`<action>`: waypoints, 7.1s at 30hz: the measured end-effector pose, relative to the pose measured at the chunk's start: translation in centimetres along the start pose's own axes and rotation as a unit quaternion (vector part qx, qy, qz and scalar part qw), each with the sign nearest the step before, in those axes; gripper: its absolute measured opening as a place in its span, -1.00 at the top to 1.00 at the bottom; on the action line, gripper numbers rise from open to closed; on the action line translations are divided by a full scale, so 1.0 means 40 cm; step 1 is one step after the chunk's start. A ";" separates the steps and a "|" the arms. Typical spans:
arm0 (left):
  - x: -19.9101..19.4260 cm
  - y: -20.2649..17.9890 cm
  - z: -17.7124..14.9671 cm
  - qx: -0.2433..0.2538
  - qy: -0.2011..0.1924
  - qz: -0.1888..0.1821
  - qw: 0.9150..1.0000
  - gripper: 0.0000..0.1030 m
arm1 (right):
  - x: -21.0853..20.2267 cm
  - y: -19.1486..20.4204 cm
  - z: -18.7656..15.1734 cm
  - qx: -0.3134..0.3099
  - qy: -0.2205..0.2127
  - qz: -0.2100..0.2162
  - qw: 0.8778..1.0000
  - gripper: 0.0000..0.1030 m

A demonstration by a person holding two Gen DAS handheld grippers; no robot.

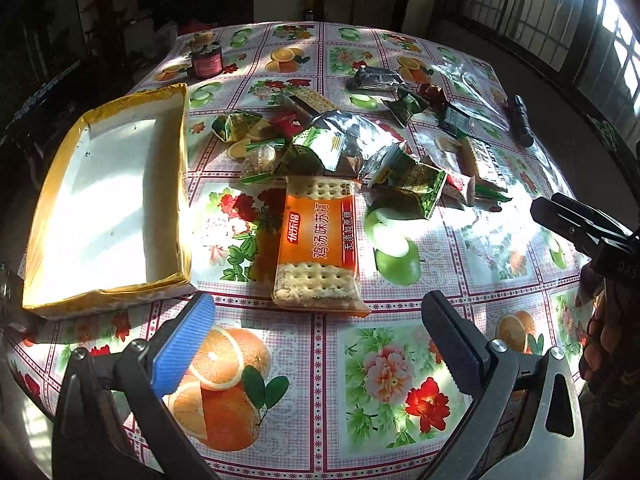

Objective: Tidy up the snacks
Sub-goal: 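Grasp the orange soda-cracker pack with the left tool while the right tool grasps a red candy packet, then carry both packets into the white tray and open both tools, then withdraw both tools from the tray back toward the snack pile, then grasp the green-trimmed cracker pack with the right tool while the left tool grasps a green chip bag, then carry both packets into the white tray and open both tools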

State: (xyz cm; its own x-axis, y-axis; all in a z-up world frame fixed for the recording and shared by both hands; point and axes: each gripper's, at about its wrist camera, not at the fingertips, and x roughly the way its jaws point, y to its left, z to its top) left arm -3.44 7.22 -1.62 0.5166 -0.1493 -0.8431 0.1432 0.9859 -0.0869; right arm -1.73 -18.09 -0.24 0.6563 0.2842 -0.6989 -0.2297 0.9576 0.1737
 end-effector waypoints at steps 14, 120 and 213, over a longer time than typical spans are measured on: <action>0.157 -0.009 0.081 0.012 0.067 0.008 0.998 -0.97 | 0.236 0.086 0.094 -0.197 0.087 0.052 0.975 -0.09; 0.008 0.120 0.093 -0.036 -0.019 0.055 0.998 -0.50 | 0.097 0.138 0.058 -0.014 0.009 -0.021 1.000 -0.24; -0.021 0.068 0.070 -0.027 -0.033 0.032 0.999 0.27 | 0.042 0.164 0.072 -0.045 0.007 -0.015 0.999 0.11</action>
State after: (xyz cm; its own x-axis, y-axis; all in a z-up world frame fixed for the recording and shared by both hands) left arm -1.13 9.82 0.33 0.5787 -0.0889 -0.8107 0.0633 0.9959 -0.0641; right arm -0.07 -11.20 1.73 0.6544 0.2550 -0.7119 -0.2746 0.9573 0.0905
